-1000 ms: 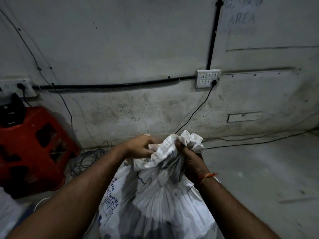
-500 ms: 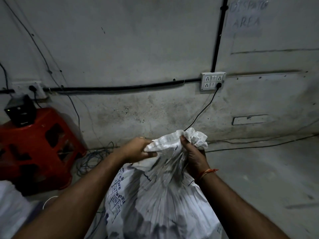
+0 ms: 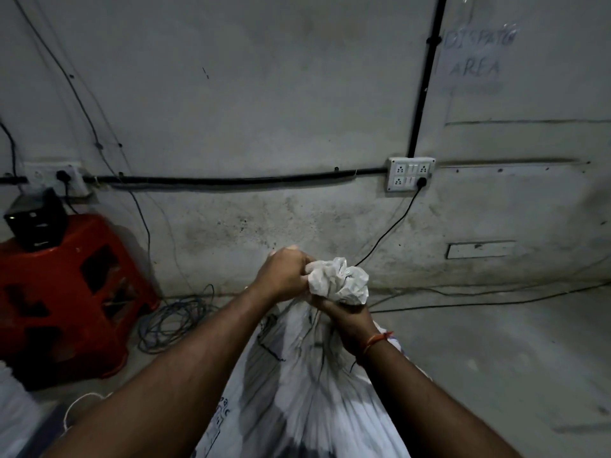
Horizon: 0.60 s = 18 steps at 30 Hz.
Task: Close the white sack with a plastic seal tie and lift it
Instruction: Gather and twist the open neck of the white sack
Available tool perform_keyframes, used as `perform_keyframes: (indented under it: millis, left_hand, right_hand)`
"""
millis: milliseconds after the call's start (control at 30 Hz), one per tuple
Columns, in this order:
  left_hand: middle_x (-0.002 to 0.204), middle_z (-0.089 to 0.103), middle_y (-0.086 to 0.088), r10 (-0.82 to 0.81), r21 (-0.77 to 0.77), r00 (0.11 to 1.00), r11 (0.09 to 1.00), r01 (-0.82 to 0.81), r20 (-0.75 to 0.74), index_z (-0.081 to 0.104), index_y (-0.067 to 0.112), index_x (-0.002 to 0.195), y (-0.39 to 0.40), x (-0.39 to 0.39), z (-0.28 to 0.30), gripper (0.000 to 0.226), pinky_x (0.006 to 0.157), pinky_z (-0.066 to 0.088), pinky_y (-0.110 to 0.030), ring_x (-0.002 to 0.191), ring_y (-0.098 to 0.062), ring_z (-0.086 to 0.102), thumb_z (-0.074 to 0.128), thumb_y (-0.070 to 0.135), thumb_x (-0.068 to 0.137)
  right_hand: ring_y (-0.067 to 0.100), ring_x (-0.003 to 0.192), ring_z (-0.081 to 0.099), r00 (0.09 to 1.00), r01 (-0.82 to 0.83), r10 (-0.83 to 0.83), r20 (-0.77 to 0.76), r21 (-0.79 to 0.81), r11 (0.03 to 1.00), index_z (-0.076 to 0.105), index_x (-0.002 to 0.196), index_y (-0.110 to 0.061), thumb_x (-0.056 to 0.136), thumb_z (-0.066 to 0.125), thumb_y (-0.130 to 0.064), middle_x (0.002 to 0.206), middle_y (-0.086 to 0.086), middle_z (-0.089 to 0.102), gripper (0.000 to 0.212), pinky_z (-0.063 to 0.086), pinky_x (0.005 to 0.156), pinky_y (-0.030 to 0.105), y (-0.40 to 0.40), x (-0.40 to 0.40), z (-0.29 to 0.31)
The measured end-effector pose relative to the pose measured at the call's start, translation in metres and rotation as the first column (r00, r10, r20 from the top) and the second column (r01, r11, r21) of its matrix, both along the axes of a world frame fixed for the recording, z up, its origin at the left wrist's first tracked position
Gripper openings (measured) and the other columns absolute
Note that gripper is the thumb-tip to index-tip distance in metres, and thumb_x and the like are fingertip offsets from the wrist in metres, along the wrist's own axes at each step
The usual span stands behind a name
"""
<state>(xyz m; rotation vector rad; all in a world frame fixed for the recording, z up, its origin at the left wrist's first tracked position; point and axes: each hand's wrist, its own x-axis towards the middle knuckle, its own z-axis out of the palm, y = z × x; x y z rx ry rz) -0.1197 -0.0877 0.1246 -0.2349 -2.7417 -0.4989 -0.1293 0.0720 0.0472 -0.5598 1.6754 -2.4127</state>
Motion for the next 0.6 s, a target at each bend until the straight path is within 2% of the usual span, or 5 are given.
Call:
perform_keyframes:
  millis: [100, 200, 367, 467, 600]
  left_hand:
    - [0.088, 0.072, 0.001, -0.137, 0.035, 0.985, 0.99, 0.134, 0.108, 0.075, 0.024, 0.099, -0.014, 0.006, 0.001, 0.036, 0.073, 0.037, -0.029, 0.09, -0.023, 0.06, 0.061, 0.054, 0.088]
    - [0.119, 0.067, 0.012, -0.196, -0.018, 0.918, 0.977, 0.215, 0.344, 0.062, 0.032, 0.132, -0.037, 0.011, -0.001, 0.053, 0.09, 0.037, -0.025, 0.104, -0.01, 0.052, 0.068, 0.058, 0.087]
    - [0.138, 0.053, 0.002, -0.034, -0.327, 0.844, 0.913, 0.244, 0.535, 0.066, 0.032, 0.123, -0.054, 0.007, -0.015, 0.063, 0.114, 0.032, -0.058, 0.131, -0.024, 0.042, 0.061, 0.076, 0.077]
    - [0.11, 0.062, 0.007, -0.147, -0.147, 0.905, 0.964, 0.222, 0.4, 0.066, 0.028, 0.099, -0.061, 0.006, -0.014, 0.063, 0.098, 0.047, -0.049, 0.112, -0.016, 0.053, 0.046, 0.085, 0.08]
    - [0.067, 0.057, 0.014, -0.202, 0.107, 0.961, 0.977, 0.184, 0.191, 0.053, 0.034, 0.074, -0.054, 0.005, 0.003, 0.028, 0.064, 0.044, -0.027, 0.064, 0.0, 0.054, 0.059, 0.055, 0.092]
  right_hand:
    - [0.022, 0.107, 0.064, 0.998, 0.061, -0.062, 0.026, 0.022, 0.998, 0.067, 0.111, -0.004, 0.055, 0.088, -0.022, 0.115, 0.01, 0.069, 0.062, 0.043, 0.112, 0.05, 0.002, -0.01, -0.009]
    - [0.026, 0.108, 0.064, 0.984, 0.012, 0.0, 0.176, -0.067, 0.998, 0.066, 0.113, 0.0, 0.049, 0.084, -0.019, 0.117, 0.014, 0.069, 0.069, 0.048, 0.108, 0.044, 0.005, -0.008, -0.012]
    - [0.017, 0.064, 0.074, 0.903, -0.198, 0.253, 0.347, -0.186, 0.962, 0.079, 0.074, -0.004, 0.062, 0.062, -0.002, 0.072, 0.009, 0.077, 0.021, 0.061, 0.06, 0.026, 0.011, -0.003, -0.01]
    - [0.019, 0.069, 0.075, 0.894, -0.177, 0.252, 0.37, -0.225, 0.958, 0.078, 0.082, -0.003, 0.064, 0.062, -0.004, 0.078, 0.011, 0.077, 0.024, 0.061, 0.065, 0.027, 0.014, -0.002, -0.014]
    - [0.026, 0.093, 0.073, 0.941, -0.079, 0.137, 0.308, -0.193, 0.978, 0.069, 0.111, -0.003, 0.08, 0.071, 0.002, 0.103, 0.013, 0.077, 0.032, 0.061, 0.078, 0.033, 0.01, -0.002, -0.014]
